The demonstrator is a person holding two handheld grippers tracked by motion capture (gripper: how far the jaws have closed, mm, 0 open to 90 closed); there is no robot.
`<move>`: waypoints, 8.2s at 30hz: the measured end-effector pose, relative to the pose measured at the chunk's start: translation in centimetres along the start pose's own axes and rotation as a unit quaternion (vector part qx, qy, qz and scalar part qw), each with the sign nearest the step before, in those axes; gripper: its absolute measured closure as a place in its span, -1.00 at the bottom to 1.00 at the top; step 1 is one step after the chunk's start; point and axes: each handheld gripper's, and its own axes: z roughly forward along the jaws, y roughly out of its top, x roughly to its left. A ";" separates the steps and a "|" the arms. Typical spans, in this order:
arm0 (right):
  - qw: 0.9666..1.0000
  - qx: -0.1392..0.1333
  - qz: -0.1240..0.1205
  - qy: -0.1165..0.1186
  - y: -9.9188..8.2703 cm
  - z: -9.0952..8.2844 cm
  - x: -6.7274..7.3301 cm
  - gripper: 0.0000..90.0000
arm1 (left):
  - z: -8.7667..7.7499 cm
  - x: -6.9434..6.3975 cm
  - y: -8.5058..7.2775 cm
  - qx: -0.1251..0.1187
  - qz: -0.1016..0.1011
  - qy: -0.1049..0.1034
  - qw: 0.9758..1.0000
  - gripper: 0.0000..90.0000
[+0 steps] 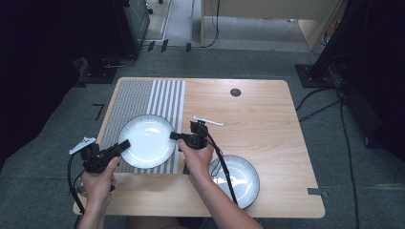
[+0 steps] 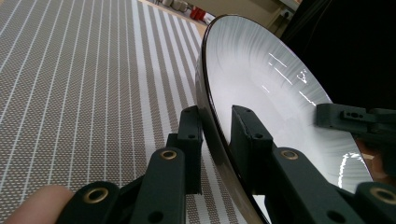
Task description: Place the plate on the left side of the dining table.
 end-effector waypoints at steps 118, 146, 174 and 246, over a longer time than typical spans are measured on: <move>0.980 -0.009 -0.170 -0.098 7.7 9.5 -3.0 -0.22 | 6.7 4.7 4.1 0.051 0.106 0.125 0.985 -1.00; 0.967 -0.058 -0.215 -0.121 6.5 1.8 -3.4 -0.43 | 1.6 1.6 -2.8 0.054 0.128 0.149 0.979 -1.00; 0.965 -0.098 -0.207 -0.129 5.2 -7.2 -7.0 -0.43 | -0.7 5.4 -5.3 0.089 0.147 0.199 0.965 -1.00; 0.943 -0.144 -0.087 -0.286 -2.8 -25.3 -25.5 -0.42 | 0.2 5.2 -5.7 0.125 0.166 0.211 0.955 -1.00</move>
